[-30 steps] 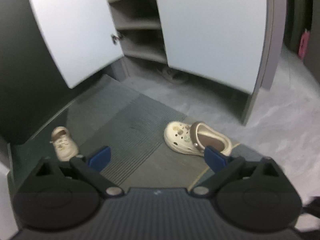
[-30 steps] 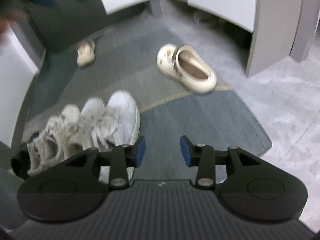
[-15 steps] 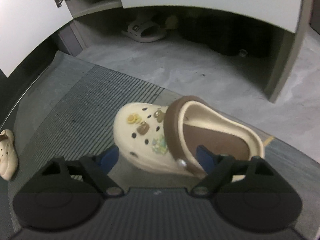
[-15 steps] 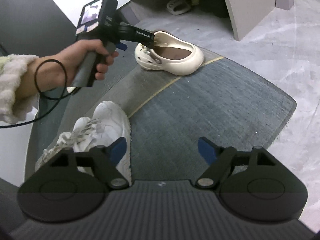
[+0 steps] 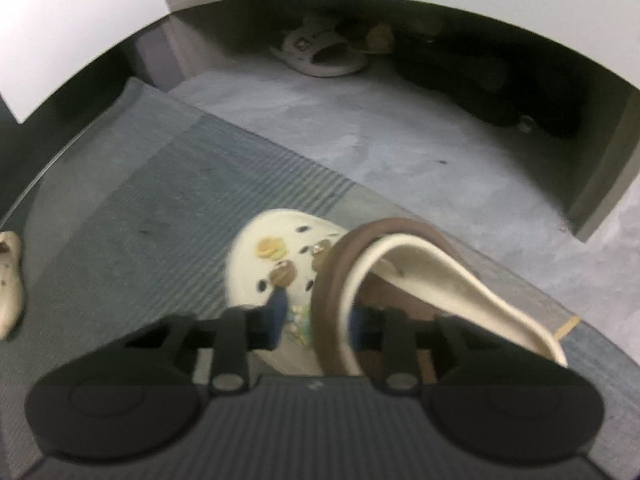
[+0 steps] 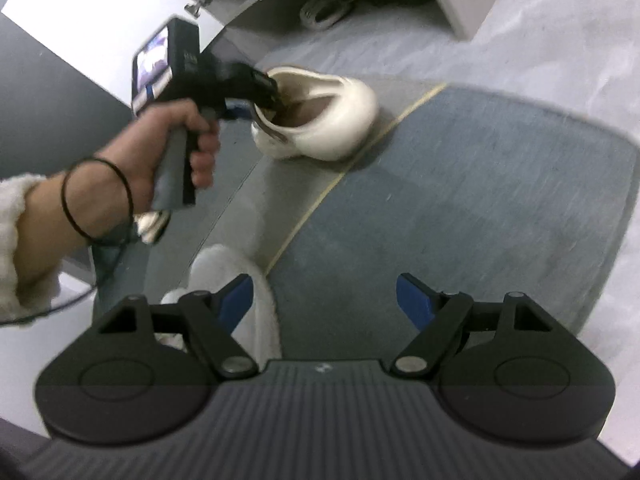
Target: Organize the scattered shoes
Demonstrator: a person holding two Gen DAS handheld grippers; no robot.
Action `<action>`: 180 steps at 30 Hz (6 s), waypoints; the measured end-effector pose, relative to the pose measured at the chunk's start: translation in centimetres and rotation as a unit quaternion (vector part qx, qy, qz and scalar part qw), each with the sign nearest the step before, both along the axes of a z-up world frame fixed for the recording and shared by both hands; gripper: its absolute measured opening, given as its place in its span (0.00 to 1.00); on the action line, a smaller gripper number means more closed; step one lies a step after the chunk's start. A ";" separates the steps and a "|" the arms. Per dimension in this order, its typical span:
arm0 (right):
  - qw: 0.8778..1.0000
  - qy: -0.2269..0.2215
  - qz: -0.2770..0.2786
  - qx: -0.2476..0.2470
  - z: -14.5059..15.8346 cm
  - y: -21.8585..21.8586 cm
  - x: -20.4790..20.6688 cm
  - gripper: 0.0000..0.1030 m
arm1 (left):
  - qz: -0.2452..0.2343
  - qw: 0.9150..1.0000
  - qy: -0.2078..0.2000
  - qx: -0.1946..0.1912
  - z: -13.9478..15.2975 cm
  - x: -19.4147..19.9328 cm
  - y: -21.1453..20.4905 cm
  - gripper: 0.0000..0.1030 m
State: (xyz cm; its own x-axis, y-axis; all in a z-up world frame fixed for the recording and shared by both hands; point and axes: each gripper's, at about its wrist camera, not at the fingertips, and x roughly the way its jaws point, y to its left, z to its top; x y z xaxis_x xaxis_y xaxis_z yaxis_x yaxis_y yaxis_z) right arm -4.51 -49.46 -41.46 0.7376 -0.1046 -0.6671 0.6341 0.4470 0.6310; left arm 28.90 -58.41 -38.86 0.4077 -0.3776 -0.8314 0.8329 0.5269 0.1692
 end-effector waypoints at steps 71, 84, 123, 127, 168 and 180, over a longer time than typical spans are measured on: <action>0.958 0.001 0.251 -0.139 40.8 23.1 21.6 0.90 | 0.401 0.907 -0.037 -0.121 35.9 5.0 66.0 1.00; 0.946 -0.056 0.291 -0.131 41.4 28.2 33.5 0.90 | 0.424 0.881 -0.099 -0.184 50.5 0.5 69.6 1.00; 0.763 -0.113 0.561 -0.299 19.0 37.0 52.4 0.90 | 0.332 0.912 -0.075 -0.227 43.5 4.7 57.4 1.00; 0.757 -0.066 0.584 -0.286 13.0 36.9 54.9 0.90 | 0.287 0.933 -0.041 -0.213 41.3 4.5 54.2 1.00; 0.888 0.134 0.393 -0.196 1.9 48.0 60.9 0.97 | 0.260 0.924 -0.015 -0.279 42.6 5.0 54.7 1.00; 0.909 0.051 0.383 -0.156 6.8 44.6 54.9 1.00 | 0.260 0.934 -0.042 -0.242 43.6 5.2 56.1 1.00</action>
